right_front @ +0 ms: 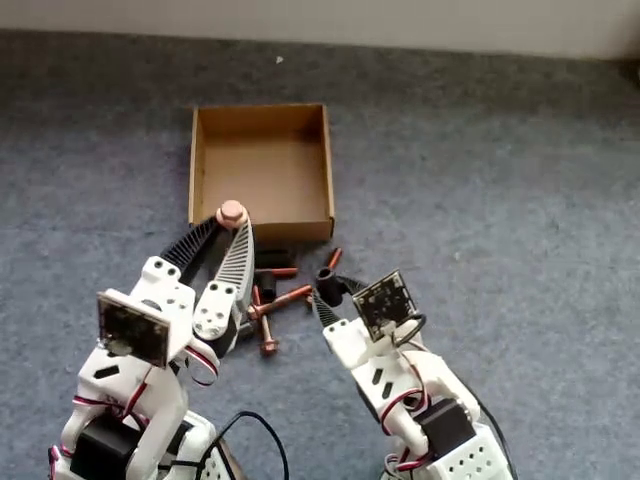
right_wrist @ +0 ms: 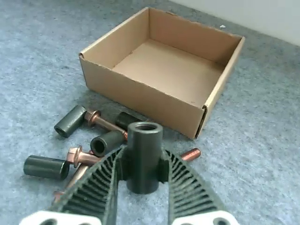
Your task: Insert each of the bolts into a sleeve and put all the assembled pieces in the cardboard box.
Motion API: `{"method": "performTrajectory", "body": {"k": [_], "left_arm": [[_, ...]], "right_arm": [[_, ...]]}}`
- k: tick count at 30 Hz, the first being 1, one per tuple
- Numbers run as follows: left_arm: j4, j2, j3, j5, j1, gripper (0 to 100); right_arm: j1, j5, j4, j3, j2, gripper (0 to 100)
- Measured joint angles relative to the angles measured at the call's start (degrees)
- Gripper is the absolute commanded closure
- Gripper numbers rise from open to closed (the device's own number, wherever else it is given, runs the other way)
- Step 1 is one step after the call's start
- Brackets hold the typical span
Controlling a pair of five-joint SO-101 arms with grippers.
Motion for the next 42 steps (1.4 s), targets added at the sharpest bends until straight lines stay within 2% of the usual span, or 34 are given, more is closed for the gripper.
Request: {"method": "performTrajectory", "body": {"k": [7, 13, 16, 20, 25, 31, 42], "left_arm": [[-8.62, -0.18, 0.0, 6.33, 0.0, 100], [-12.57, -0.18, 0.0, 7.03, 0.0, 100], [-12.92, -0.18, 0.0, 7.74, 0.0, 100], [-13.1, -0.18, 0.0, 12.31, 0.0, 100], [-13.1, -0.18, 0.0, 13.54, 0.44, 100], [-12.75, -0.26, 0.18, 13.63, 5.71, 100], [-12.75, -0.26, 2.02, 13.63, 6.42, 100]], "right_arm": [[-8.0, 0.0, -12.04, 0.0, 0.0, 99.2], [-12.84, 0.0, -19.25, 0.0, 0.0, 99.3], [-13.19, 0.0, -22.51, 0.0, 0.0, 99.3], [-13.36, 0.0, -26.11, 1.32, 0.0, 99.3], [-12.22, 0.0, -29.98, 1.41, 0.09, 99.4], [-12.13, 0.0, -30.59, 1.41, 0.09, 99.4], [-11.87, 0.0, -30.59, 1.41, 0.09, 99.4]]}}
